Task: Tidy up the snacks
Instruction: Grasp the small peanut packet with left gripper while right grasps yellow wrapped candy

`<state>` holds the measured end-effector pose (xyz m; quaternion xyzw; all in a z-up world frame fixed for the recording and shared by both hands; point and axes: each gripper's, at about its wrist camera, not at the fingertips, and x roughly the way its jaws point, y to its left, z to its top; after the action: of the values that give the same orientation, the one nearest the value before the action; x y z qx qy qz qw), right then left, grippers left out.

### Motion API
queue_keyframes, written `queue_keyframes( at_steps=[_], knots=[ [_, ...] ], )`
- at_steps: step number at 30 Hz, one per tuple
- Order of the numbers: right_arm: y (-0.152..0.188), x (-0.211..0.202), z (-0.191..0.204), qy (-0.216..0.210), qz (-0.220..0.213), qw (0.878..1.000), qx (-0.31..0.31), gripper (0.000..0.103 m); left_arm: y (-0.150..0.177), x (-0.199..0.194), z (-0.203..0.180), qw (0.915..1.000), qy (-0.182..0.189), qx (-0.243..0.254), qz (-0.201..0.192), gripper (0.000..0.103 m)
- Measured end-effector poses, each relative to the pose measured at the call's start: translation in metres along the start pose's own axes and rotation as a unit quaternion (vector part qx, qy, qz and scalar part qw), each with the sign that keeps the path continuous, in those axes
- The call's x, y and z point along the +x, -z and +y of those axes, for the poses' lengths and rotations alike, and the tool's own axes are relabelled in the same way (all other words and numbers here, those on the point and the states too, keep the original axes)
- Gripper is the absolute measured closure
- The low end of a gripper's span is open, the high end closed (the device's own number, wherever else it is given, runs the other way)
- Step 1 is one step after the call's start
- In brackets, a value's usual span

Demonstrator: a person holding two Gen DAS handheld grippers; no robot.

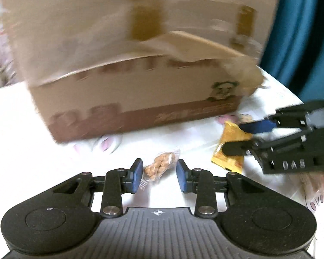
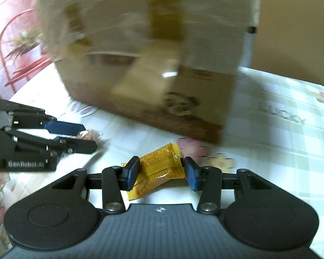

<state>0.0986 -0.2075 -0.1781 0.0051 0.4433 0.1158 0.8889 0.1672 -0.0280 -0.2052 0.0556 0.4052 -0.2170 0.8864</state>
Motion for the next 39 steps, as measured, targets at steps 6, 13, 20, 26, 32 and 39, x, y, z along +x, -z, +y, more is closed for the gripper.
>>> queue_keyframes(
  at_steps=[6, 13, 20, 26, 32, 39],
  knots=[
    [0.000, 0.010, 0.046, -0.031, -0.003, 0.997, -0.067, 0.056, 0.028, -0.025, 0.030, 0.9973, -0.037, -0.062, -0.017, 0.067],
    [0.007, 0.016, 0.078, -0.030, -0.021, 0.994, -0.104, 0.053, 0.051, -0.049, 0.051, 0.9918, -0.058, -0.111, -0.025, 0.085],
    [0.004, 0.010, 0.080, -0.003, -0.034, 0.995, -0.093, 0.044, 0.048, -0.059, 0.064, 0.9900, -0.038, -0.128, -0.045, 0.075],
    [0.003, -0.001, 0.073, -0.026, -0.034, 0.999, -0.026, 0.044, 0.048, -0.060, 0.065, 0.9884, -0.025, -0.140, -0.053, 0.072],
    [0.010, 0.010, 0.062, -0.030, 0.012, 0.998, 0.061, 0.044, 0.048, -0.065, 0.069, 0.9868, -0.030, -0.149, -0.057, 0.072],
    [-0.003, 0.026, 0.062, -0.035, 0.006, 0.995, 0.092, 0.044, 0.048, -0.069, 0.072, 0.9861, -0.036, -0.149, -0.063, 0.072]
  ],
)
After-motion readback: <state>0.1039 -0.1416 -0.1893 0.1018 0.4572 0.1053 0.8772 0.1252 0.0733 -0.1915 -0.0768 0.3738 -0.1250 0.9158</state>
